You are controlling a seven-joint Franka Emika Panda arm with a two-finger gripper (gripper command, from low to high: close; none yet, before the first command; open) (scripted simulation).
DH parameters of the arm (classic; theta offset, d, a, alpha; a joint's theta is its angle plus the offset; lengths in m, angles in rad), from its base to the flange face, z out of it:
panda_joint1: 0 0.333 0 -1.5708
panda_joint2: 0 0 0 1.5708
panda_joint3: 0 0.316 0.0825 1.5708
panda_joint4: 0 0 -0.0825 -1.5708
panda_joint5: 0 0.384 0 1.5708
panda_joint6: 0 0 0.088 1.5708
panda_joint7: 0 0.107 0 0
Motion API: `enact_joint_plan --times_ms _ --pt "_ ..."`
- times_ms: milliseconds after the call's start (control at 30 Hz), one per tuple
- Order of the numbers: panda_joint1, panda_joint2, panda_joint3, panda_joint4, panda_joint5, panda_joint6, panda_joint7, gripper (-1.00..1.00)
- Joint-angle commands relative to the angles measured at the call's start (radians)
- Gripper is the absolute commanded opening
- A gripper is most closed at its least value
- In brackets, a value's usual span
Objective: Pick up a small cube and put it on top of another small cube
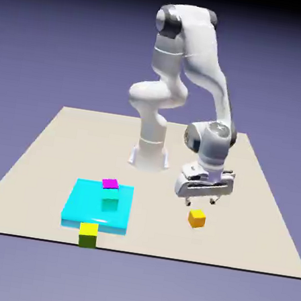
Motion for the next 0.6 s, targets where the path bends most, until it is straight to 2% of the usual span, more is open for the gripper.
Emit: enact_joint_plan --times_ms 0,167,200,433,567 --pt "-0.003 0.036 0.004 0.005 0.004 0.031 -0.003 0.00" --pt "-0.014 0.183 0.020 0.025 0.019 0.157 -0.015 0.00" --pt "-0.014 0.183 0.020 0.025 0.019 0.157 -0.015 -1.00" --pt "0.003 -0.034 -0.004 -0.005 -0.004 -0.030 0.003 -1.00" --pt "-0.139 -0.171 -0.116 -0.034 -0.084 -0.130 -0.169 -1.00"
